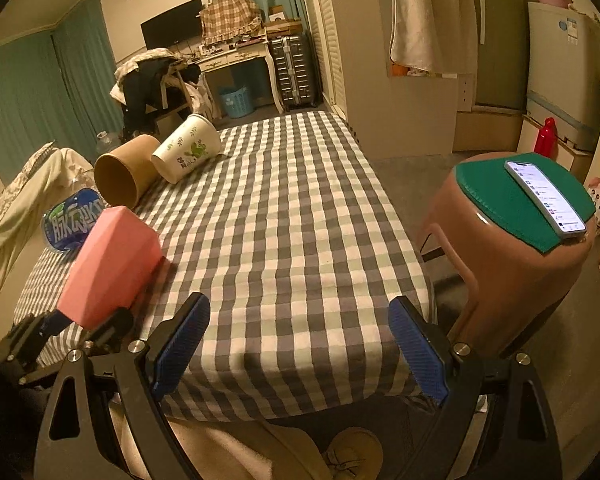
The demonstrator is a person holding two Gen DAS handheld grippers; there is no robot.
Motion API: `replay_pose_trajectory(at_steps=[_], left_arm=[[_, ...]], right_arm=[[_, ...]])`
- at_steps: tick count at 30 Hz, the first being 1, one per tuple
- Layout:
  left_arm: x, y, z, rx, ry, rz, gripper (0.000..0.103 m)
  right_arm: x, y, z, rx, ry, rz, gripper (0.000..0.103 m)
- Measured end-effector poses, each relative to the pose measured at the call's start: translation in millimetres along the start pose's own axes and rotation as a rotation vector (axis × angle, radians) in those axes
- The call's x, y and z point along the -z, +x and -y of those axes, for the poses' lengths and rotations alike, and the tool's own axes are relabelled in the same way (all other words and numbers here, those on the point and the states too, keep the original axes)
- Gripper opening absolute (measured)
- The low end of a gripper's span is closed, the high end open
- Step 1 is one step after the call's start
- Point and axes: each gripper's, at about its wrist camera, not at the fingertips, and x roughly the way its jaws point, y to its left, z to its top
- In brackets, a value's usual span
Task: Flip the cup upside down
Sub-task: 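Grasp the pink cup with the left gripper while the right gripper releases it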
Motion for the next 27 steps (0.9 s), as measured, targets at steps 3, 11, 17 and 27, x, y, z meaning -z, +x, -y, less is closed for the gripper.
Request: replay_pose_trajectory(at_steps=[3, 11, 17, 27], left_arm=[[-3, -1, 2, 0.004, 0.009, -0.010, 0.057], [-30, -12, -3, 0.016, 0.008, -0.040, 0.057], [-55, -12, -2, 0.022, 0.040, -0.063, 0.057], [-68, 3, -7, 0.023, 0.018, -0.063, 0.056]], right_arm=[[0, 1, -1, -0.005, -0.001, -0.003, 0.091], [-3, -2, -1, -0.009, 0.001, 0.003, 0.091], [-7, -5, 0, -0.018, 0.013, 0.015, 0.091], [-11, -7, 3, -0.013, 0.018, 0.022, 0.091]])
